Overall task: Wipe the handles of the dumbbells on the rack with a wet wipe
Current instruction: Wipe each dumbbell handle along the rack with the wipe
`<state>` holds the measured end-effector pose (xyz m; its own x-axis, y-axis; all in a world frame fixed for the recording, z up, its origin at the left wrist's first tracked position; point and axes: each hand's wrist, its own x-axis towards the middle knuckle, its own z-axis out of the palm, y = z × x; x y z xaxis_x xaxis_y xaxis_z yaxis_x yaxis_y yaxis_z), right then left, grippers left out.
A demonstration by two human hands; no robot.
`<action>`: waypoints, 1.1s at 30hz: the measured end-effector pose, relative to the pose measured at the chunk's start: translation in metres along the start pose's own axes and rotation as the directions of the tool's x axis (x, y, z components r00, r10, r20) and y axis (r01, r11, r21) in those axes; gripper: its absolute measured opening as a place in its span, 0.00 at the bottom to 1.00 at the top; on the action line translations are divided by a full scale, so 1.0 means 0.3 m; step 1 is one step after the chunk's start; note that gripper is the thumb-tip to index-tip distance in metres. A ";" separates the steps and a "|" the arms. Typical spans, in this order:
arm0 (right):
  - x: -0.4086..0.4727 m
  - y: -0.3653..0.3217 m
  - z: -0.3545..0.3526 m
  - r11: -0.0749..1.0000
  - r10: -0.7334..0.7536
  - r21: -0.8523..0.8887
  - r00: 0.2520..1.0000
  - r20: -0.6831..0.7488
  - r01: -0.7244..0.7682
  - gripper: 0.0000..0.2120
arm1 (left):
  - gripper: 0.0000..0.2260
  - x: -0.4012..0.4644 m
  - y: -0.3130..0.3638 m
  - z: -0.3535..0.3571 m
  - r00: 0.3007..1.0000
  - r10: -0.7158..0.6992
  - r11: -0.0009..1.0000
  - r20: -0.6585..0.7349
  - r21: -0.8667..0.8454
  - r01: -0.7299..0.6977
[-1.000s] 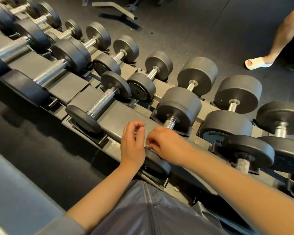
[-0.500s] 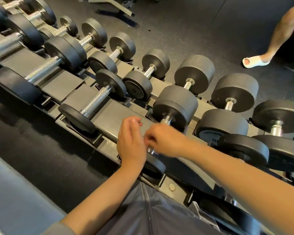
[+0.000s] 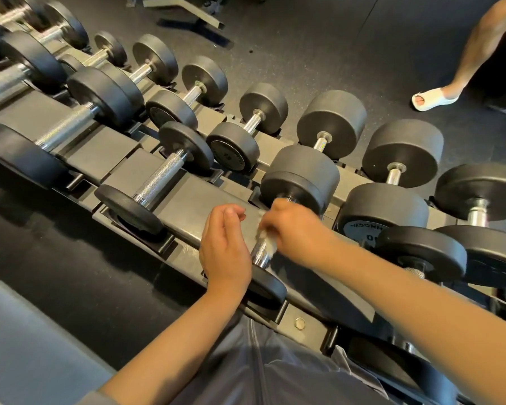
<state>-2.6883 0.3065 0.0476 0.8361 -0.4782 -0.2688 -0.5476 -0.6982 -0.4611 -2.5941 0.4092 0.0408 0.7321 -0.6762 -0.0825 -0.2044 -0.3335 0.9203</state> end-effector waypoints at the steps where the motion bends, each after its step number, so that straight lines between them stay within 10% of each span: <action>1: 0.012 0.033 -0.005 0.996 0.020 -0.089 0.999 -0.044 -0.024 0.12 | 0.13 -0.001 0.002 0.000 1.000 0.004 1.000 -0.002 -0.003 -0.004; 4: 0.019 0.093 0.027 0.971 0.062 -0.220 0.987 -0.146 -0.094 0.17 | 0.12 -0.003 0.011 0.000 1.000 0.012 1.000 -0.029 -0.013 -0.012; 8: 0.000 0.055 0.054 0.985 0.170 0.068 0.956 -0.237 -0.158 0.11 | 0.12 -0.005 0.018 0.008 0.998 0.012 0.999 -0.062 -0.047 -0.015; 14: -0.021 -0.071 -0.016 0.957 -0.202 0.252 0.952 0.229 0.143 0.08 | 0.15 -0.007 0.003 0.003 0.999 -0.012 0.998 -0.052 -0.057 0.009; 19: 0.079 -0.083 -0.039 0.942 -0.170 -0.224 0.931 0.324 0.250 0.11 | 0.07 0.000 0.010 -0.001 0.997 -0.067 0.997 -0.023 -0.049 0.066; 26: 0.165 -0.056 -0.066 0.830 0.150 -0.556 0.951 0.269 0.026 0.21 | 0.05 0.002 0.012 0.008 0.990 -0.132 0.991 -0.047 -0.042 0.130; 33: 0.113 -0.156 -0.059 0.971 -0.148 -0.110 0.891 0.428 0.214 0.06 | 0.07 0.007 0.051 -0.003 0.959 -0.281 0.954 -0.027 -0.120 0.276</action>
<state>-2.6349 0.3137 0.0751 0.8404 -0.0946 -0.5336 -0.3559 -0.8390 -0.4117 -2.5950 0.4033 0.0550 0.7776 -0.5367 -0.3276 0.0853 -0.4261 0.9006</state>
